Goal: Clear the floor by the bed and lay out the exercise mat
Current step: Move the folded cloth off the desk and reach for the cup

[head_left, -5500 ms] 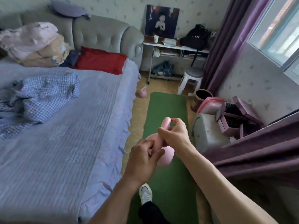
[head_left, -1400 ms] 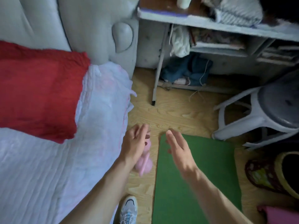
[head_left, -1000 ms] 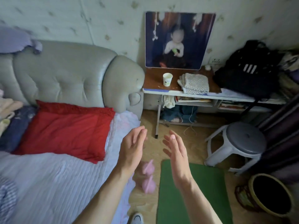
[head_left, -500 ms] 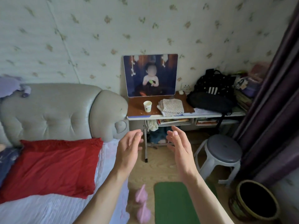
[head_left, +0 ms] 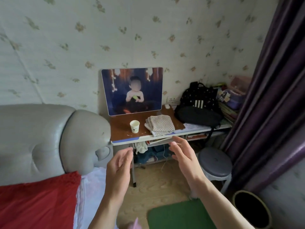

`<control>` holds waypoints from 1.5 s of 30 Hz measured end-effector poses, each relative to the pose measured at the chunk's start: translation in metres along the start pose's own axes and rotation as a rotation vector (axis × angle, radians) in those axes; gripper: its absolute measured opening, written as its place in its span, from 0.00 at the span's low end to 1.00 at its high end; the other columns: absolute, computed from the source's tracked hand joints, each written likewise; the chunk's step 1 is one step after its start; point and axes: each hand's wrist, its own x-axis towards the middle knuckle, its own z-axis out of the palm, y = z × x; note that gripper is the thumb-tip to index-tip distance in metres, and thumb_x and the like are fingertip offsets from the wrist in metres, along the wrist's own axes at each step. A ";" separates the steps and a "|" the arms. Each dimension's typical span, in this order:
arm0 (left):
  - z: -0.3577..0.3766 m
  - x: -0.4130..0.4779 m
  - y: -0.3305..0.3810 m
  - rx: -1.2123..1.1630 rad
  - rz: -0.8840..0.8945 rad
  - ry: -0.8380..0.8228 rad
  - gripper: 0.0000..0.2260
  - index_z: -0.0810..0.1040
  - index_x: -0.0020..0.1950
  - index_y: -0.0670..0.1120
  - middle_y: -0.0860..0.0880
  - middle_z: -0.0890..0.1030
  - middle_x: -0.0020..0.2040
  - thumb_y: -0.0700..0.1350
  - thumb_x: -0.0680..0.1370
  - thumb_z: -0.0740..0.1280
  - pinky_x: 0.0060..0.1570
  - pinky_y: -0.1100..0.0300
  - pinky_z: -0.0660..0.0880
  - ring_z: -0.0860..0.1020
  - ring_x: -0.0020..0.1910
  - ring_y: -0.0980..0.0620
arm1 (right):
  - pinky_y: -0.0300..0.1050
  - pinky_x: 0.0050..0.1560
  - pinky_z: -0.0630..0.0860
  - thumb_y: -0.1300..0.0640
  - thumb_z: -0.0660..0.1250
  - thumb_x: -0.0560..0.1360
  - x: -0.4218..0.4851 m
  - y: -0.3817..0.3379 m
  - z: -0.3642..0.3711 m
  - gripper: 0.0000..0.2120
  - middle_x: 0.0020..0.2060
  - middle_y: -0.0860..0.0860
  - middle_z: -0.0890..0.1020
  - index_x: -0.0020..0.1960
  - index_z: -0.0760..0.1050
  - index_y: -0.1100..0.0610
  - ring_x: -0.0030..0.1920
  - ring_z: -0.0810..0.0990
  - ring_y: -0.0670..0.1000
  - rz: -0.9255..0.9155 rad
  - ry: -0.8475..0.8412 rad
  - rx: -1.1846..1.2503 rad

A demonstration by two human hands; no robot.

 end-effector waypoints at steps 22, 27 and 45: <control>0.082 0.227 -0.139 0.181 -0.268 -0.097 0.06 0.82 0.54 0.50 0.60 0.85 0.50 0.48 0.79 0.68 0.57 0.52 0.78 0.82 0.52 0.63 | 0.34 0.51 0.78 0.52 0.64 0.82 0.283 0.119 0.023 0.16 0.61 0.47 0.81 0.69 0.72 0.50 0.62 0.80 0.45 0.157 0.115 -0.089; 0.156 0.304 -0.222 0.398 -0.316 -0.123 0.14 0.75 0.64 0.48 0.53 0.81 0.58 0.51 0.81 0.63 0.51 0.69 0.70 0.79 0.53 0.60 | 0.32 0.49 0.75 0.53 0.65 0.82 0.390 0.179 0.001 0.19 0.60 0.50 0.81 0.71 0.70 0.55 0.59 0.80 0.47 0.220 0.201 -0.223; 0.268 0.425 -0.347 0.440 -0.473 -0.022 0.27 0.68 0.62 0.48 0.48 0.77 0.58 0.53 0.68 0.74 0.56 0.46 0.78 0.79 0.53 0.48 | 0.55 0.61 0.78 0.49 0.73 0.75 0.528 0.295 -0.001 0.35 0.68 0.58 0.74 0.75 0.60 0.54 0.65 0.76 0.61 0.404 0.061 -0.615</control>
